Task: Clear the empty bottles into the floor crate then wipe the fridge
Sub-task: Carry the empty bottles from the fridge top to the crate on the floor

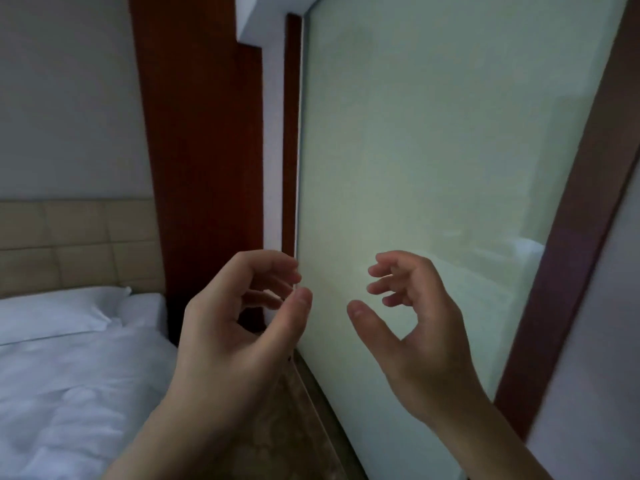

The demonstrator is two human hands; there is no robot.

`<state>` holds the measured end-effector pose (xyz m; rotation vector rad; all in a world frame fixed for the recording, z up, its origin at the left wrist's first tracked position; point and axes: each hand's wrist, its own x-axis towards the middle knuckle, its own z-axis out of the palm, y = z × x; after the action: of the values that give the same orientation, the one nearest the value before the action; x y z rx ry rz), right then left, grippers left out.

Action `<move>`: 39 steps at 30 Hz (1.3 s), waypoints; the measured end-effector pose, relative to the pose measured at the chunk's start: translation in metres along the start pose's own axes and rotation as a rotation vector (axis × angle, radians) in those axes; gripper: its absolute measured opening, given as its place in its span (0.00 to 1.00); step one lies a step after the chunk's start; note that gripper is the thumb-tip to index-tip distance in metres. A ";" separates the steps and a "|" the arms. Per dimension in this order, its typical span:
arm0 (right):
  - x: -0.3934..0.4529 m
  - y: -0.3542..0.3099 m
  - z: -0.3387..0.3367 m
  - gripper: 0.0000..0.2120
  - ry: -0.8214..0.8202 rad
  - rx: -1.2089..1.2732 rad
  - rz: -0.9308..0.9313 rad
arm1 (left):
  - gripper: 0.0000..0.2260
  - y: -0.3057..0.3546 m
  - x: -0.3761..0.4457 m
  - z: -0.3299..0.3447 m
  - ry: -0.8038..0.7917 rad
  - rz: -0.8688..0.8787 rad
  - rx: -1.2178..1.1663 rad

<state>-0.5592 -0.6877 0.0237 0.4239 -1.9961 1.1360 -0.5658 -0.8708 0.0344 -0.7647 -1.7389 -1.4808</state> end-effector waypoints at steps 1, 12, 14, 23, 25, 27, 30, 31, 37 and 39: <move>0.006 -0.007 0.005 0.25 -0.013 0.022 -0.022 | 0.08 0.007 0.004 -0.010 0.019 0.012 0.033; 0.010 -0.061 0.078 0.28 -0.308 0.363 -0.170 | 0.12 0.058 -0.027 -0.111 0.306 -0.048 0.485; 0.000 -0.076 0.101 0.30 -0.392 0.444 -0.200 | 0.12 0.076 -0.046 -0.135 0.389 -0.086 0.571; -0.096 -0.224 0.191 0.23 -0.769 0.873 -0.375 | 0.12 0.219 -0.173 -0.216 0.707 -0.244 1.158; -0.129 -0.265 0.194 0.25 -0.850 0.991 -0.418 | 0.14 0.257 -0.204 -0.224 0.784 -0.283 1.261; -0.163 -0.305 0.189 0.26 -0.935 1.112 -0.447 | 0.13 0.297 -0.232 -0.227 0.839 -0.322 1.361; -0.212 -0.363 0.171 0.25 -1.042 1.250 -0.515 | 0.13 0.356 -0.268 -0.224 0.911 -0.379 1.519; -0.226 -0.381 0.164 0.25 -1.062 1.288 -0.541 | 0.13 0.374 -0.277 -0.223 0.942 -0.399 1.562; -0.298 -0.465 0.136 0.24 -1.183 1.465 -0.635 | 0.18 0.462 -0.339 -0.227 1.120 -0.415 1.713; -0.320 -0.490 0.133 0.24 -1.203 1.488 -0.648 | 0.20 0.484 -0.356 -0.237 1.156 -0.413 1.735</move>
<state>-0.1171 -1.0936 0.0204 2.7325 -1.0300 1.9012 0.0626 -1.0199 0.0325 1.1512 -1.4261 -0.0006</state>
